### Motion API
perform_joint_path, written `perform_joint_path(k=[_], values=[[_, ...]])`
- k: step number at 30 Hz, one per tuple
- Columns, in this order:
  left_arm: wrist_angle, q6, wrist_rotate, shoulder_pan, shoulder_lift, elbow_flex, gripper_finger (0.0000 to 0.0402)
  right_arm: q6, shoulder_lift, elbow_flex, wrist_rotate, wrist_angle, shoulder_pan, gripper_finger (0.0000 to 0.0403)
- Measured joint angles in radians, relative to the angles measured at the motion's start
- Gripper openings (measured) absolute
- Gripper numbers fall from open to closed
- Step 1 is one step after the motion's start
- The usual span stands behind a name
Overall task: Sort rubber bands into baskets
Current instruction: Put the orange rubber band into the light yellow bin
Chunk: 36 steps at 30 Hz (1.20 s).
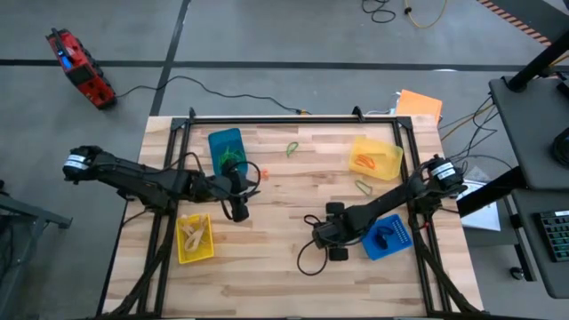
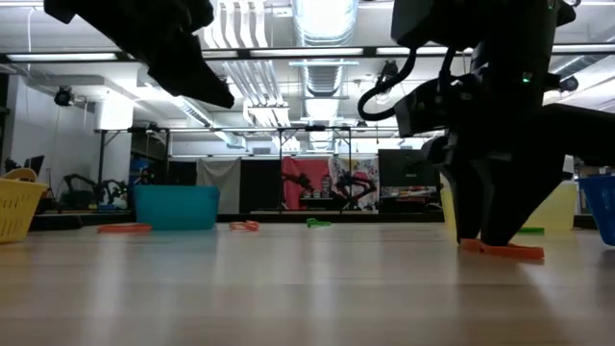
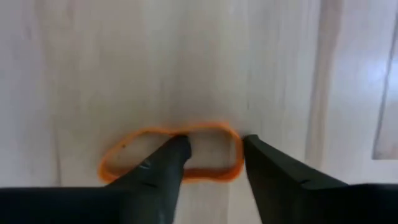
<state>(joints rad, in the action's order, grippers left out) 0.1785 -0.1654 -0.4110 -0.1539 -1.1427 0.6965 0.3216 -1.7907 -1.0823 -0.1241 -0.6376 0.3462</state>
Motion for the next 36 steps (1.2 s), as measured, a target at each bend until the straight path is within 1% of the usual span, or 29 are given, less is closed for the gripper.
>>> perform_joint_path(k=[3,7,8,13,16,24,27,29,33,36], values=[[-0.005,0.000,0.000,0.000,0.000,-0.004,0.0096,-0.008,-0.021,0.001,0.015,0.006,0.000,0.0109],[-0.011,0.000,0.000,0.000,0.000,-0.004,0.0096,-0.034,-0.026,0.003,0.006,0.014,-0.001,0.0027],[-0.013,0.000,0.000,0.000,0.000,-0.004,0.0096,-0.040,-0.026,0.003,0.004,0.015,-0.001,0.0020],[-0.014,0.000,0.000,0.000,0.000,-0.004,0.0096,-0.048,-0.010,0.004,0.001,0.015,-0.006,0.0010],[-0.014,0.000,0.000,0.000,0.000,-0.004,0.0096,-0.052,0.027,0.008,-0.002,0.010,-0.006,0.0009],[-0.024,0.000,0.000,0.000,0.000,-0.004,0.0096,-0.059,0.175,0.009,-0.041,0.004,-0.008,0.0008],[-0.025,0.000,0.000,0.000,0.000,-0.004,0.0096,-0.071,0.230,0.009,-0.074,0.003,-0.007,0.0008],[-0.025,0.000,0.000,0.000,0.000,-0.004,0.0096,-0.081,0.257,0.008,-0.071,0.000,-0.007,0.0008],[-0.025,0.000,0.000,0.000,0.000,-0.004,0.0096,-0.115,0.268,0.009,-0.054,0.000,-0.005,0.0009],[-0.025,0.000,0.000,0.000,0.000,-0.004,0.0096,-0.140,0.238,0.009,-0.054,0.002,-0.004,0.0013]])
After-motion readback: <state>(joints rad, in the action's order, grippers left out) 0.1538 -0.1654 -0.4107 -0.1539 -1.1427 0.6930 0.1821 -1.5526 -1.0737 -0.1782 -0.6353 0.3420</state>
